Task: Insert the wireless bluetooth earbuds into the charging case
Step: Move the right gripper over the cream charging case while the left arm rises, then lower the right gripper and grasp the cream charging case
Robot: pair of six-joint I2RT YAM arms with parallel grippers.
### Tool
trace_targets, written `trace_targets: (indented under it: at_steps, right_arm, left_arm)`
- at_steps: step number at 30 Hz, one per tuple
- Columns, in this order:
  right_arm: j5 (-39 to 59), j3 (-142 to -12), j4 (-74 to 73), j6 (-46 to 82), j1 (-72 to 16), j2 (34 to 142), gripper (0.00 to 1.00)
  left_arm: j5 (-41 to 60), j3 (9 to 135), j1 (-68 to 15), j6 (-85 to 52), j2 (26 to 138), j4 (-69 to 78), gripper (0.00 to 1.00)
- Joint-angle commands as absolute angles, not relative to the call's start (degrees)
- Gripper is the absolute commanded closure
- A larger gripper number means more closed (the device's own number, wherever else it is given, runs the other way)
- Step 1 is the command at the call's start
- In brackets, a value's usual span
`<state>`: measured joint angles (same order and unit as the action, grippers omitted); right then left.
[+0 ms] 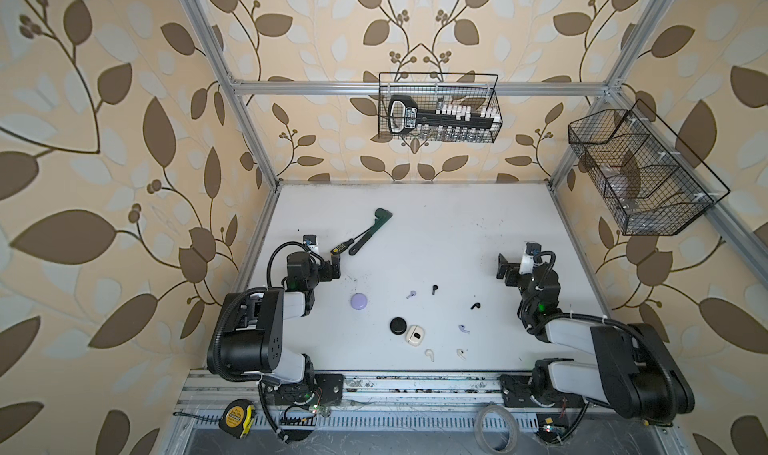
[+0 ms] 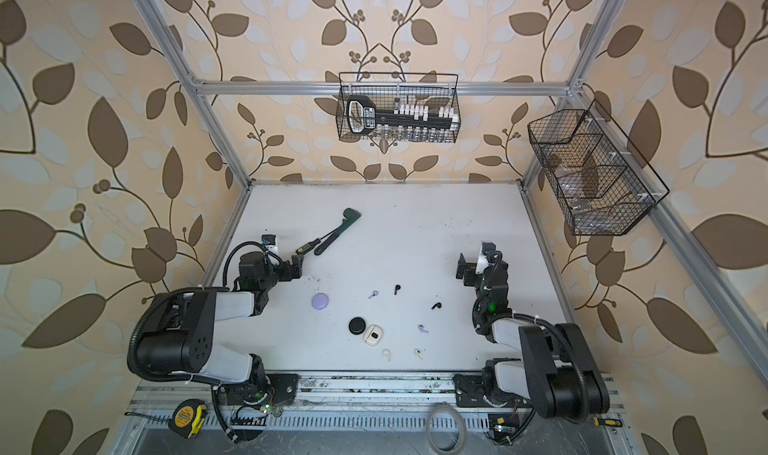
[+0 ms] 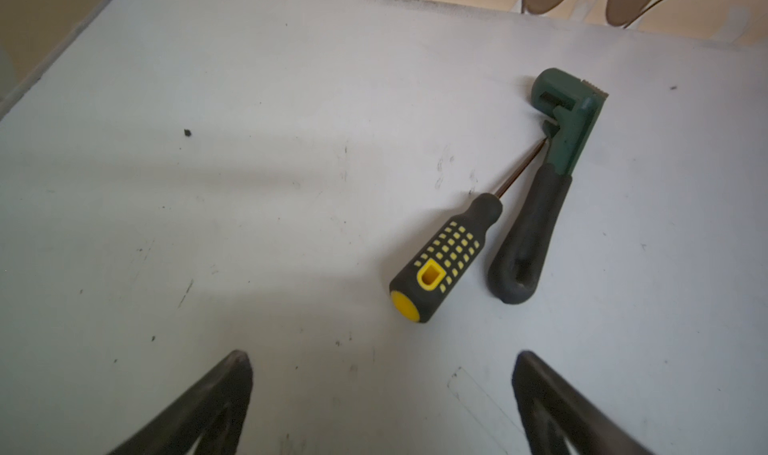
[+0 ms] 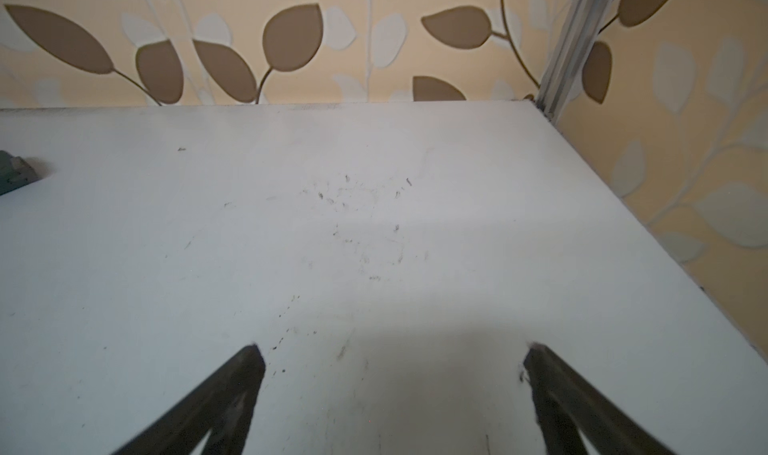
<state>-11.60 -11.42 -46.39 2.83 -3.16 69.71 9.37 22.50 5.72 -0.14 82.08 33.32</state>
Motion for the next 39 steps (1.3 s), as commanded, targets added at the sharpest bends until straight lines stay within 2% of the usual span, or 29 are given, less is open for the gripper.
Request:
trace_targets:
  at_steps: [1,6,10,13,14,15,18,22,28,31,35,39]
  right_arm:
    - [-20.4,-16.0,-33.2,6.7,-5.0,60.5,0.00]
    - [-17.3,-25.8,-9.1,31.1,-5.1,49.6,0.00]
    - [-3.7,-30.0,3.5,38.6,-4.1,45.8,0.00]
    - [11.5,-29.3,3.5,40.9,-3.3,44.0,0.00]
    - [12.5,-29.5,4.3,41.0,-5.6,43.6,0.00]
    - [10.2,-30.4,6.7,40.7,-9.1,43.1,0.00]
    - [-7.0,-33.1,15.9,40.0,-26.1,41.5,0.00]
    - [-22.3,-35.3,22.1,43.4,-46.9,45.0,0.00]
    - [-35.3,-41.4,31.3,44.9,-68.7,56.0,0.14]
    - [-35.3,-42.5,33.0,45.5,-72.9,61.6,0.26]
    - [-30.4,-42.6,32.7,45.8,-75.0,69.0,0.39]
    - [-29.1,-41.2,31.5,46.8,-77.7,73.4,0.42]
  left_arm:
    - [8.0,30.9,6.2,-5.2,74.3,17.9,0.01]
    - [19.6,37.2,6.1,-13.6,68.1,9.3,0.01]
    - [21.9,48.4,6.1,-26.4,63.1,-13.4,0.01]
    - [32.5,48.2,6.2,-30.3,61.5,-13.8,0.01]
    - [36.8,46.8,6.4,-32.2,60.5,-11.1,0.01]
    - [39.1,44.9,6.5,-34.3,59.3,-8.9,0.01]
    - [39.5,37.1,6.5,-42.3,53.5,-0.8,0.01]
    - [34.8,32.0,7.1,-40.2,45.5,-7.6,0.01]
    - [16.6,26.4,7.3,-41.4,23.4,-19.9,0.01]
    - [8.7,26.2,7.3,-44.5,14.6,-28.5,0.01]
    - [12.8,26.2,7.3,-41.6,9.3,-29.2,0.01]
    - [17.1,26.1,7.2,-40.6,12.6,-26.9,0.01]
